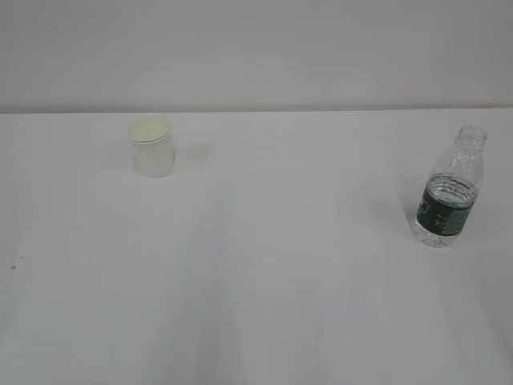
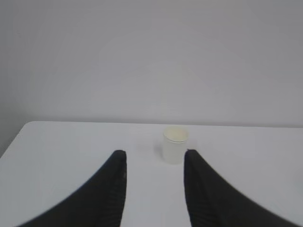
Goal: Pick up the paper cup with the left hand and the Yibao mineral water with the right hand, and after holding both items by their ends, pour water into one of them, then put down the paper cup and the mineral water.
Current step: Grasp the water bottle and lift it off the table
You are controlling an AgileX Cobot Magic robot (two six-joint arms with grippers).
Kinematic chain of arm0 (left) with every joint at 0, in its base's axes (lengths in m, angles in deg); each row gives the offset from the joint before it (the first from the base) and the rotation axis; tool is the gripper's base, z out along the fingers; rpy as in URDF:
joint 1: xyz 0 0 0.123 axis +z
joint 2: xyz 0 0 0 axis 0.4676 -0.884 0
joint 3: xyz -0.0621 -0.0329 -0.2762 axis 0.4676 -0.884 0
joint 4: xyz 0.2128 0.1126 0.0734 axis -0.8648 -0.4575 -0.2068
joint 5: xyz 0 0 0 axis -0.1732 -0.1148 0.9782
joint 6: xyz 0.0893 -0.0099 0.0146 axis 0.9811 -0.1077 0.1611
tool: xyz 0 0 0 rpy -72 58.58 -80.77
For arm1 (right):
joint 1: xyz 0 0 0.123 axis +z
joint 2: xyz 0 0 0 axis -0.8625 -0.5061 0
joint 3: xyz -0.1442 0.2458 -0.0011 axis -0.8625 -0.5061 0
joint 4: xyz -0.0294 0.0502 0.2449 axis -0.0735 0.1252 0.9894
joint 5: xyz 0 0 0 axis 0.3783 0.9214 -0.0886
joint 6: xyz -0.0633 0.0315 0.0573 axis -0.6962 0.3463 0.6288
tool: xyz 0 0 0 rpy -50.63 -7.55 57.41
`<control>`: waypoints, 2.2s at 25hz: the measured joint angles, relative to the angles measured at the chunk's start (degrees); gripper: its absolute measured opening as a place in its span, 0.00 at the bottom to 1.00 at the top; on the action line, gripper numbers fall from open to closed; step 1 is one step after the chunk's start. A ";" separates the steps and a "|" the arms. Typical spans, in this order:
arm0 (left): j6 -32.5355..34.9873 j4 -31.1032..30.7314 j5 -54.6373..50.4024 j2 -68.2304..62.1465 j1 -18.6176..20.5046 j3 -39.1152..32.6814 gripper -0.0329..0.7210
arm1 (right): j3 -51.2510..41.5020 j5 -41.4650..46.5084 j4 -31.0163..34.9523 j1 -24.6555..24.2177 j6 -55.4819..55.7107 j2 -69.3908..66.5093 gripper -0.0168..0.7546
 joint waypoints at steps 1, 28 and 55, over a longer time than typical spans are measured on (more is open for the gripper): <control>0.00 0.00 0.61 -1.15 0.00 0.00 0.43 | 0.00 -2.13 0.51 0.00 0.00 -1.20 0.62; 1.02 -5.75 23.03 -27.44 -1.81 0.91 0.43 | 0.00 -26.71 1.78 0.00 -2.01 -17.24 0.62; 1.02 -10.55 35.09 -40.00 -7.01 0.91 0.61 | 0.00 -33.33 0.72 0.00 -2.92 -27.88 0.62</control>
